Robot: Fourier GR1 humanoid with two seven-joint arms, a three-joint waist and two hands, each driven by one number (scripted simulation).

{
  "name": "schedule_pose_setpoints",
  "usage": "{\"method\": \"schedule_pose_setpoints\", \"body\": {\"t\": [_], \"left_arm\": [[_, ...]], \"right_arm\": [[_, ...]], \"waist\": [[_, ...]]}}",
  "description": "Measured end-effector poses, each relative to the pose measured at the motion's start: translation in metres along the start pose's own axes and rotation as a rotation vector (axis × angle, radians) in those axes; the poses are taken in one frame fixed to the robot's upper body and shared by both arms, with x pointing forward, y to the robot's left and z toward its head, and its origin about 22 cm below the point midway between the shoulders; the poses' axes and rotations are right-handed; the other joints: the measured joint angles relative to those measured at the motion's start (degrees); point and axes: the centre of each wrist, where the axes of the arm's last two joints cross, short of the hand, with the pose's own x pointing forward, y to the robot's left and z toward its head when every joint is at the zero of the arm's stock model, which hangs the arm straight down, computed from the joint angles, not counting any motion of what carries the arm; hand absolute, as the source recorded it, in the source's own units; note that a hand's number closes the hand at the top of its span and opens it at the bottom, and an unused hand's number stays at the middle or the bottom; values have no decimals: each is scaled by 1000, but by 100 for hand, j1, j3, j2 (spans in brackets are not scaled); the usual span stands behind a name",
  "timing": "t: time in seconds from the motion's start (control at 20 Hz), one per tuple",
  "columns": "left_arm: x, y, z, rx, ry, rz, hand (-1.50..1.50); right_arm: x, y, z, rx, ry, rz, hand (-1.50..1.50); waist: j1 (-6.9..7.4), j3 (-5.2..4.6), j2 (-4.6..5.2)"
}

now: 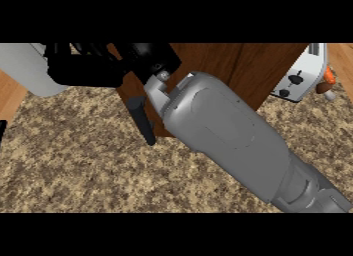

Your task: Pick up the wine, place it into the cabinet and close the cabinet

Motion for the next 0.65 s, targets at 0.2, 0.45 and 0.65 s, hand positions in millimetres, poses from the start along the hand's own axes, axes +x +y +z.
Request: {"method": "schedule_pose_setpoints", "body": {"t": [0.2, 0.45, 0.65], "left_arm": [[-2, 3, -1, -4, -1, 0, -150], [-1, -1, -3, -11, -1, 0, -150], [-1, 1, -5, -10, 0, 3, -150]], "right_arm": [[-9, -5, -4, 11, -19, 6, 150], [-19, -13, -5, 23, -54, 55, 150], [-23, -17, -4, 34, -75, 95, 150]], "waist": [[10, -4, -59], [45, -18, -113], [49, -31, -142]]}}
